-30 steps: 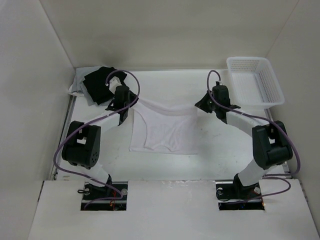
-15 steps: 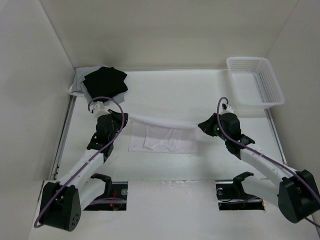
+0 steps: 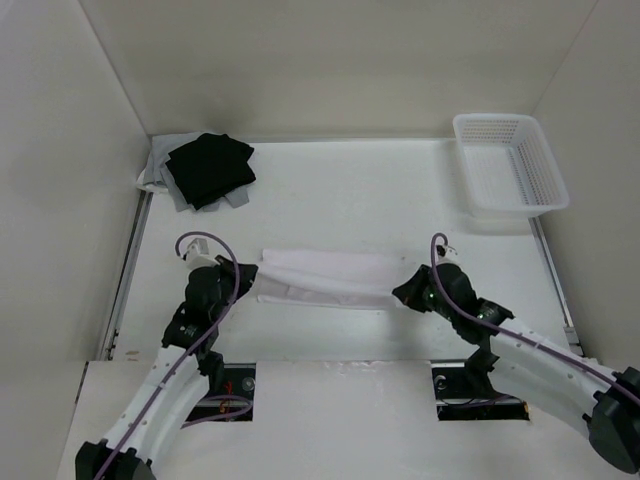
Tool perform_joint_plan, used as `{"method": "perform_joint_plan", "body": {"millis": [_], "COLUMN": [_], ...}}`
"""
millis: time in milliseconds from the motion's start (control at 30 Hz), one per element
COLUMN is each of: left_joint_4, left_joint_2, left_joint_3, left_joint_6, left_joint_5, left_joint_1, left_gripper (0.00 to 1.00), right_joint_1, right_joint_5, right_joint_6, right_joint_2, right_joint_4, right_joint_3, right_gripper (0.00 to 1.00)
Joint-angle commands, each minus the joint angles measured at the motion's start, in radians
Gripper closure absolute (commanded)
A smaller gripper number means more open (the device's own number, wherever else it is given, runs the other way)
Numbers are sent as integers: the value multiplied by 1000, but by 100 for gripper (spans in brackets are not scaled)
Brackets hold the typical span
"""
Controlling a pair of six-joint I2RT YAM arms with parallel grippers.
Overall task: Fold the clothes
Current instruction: Fold the tank top
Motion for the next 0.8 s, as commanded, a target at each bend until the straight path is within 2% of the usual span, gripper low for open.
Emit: {"method": "perform_joint_plan", "body": {"millis": [0,100,167,300,400,533,767], "left_joint_4": [-100,-143,-147,-161,-190,-160,-2], "left_joint_2": [-62,-92,-96,-101,-133,-126,12], "left_joint_3": [-26,-58,-75,-40,-11,9,22], "left_joint_6": [-17,-26,-36,-26,-18,-18,-32], "left_joint_5": [17,20,23,11,8,-26,-145], "left_joint_1": [3,-10,-13,7,24,-3,-183], "left_gripper": [98,96,91,76,75,75,76], "right_joint_1": [64,115,153,196,192,120,-68], "right_joint_5": [91,126,142,180,186,160,-37], "right_joint_6": [107,188,242,257,222,155,90], "right_joint_2": [-21,-36,-42,-40,-71,-77,156], "right_joint_4": [-68,-129,-145,-173,-168,-70,220], "right_joint_3": [-3,-26,-46,-34,-25,-34,-72], "right_gripper": [100,100,100,76,63,54,56]}}
